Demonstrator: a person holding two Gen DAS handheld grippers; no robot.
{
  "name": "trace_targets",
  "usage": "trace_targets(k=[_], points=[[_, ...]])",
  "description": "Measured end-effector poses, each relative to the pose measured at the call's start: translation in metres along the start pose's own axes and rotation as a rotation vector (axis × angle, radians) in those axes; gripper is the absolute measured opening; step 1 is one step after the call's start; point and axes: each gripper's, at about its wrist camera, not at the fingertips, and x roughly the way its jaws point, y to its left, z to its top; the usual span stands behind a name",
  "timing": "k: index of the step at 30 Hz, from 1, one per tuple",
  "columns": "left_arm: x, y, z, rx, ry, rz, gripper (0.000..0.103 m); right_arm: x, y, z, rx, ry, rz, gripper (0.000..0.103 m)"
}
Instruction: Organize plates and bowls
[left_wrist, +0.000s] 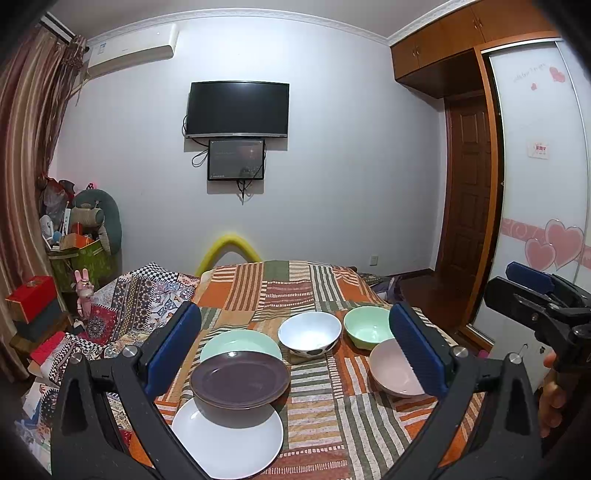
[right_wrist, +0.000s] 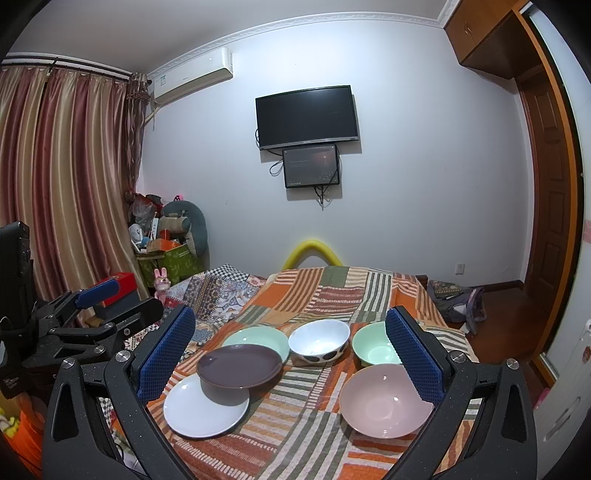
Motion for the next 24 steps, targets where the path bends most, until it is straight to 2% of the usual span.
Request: trace_targets(k=[24], points=[[0.0008, -0.0003, -0.0024, -0.005, 0.002, -0.006, 0.103, 0.0055, -0.0007, -0.005, 0.004, 0.012, -0.003, 0.103]])
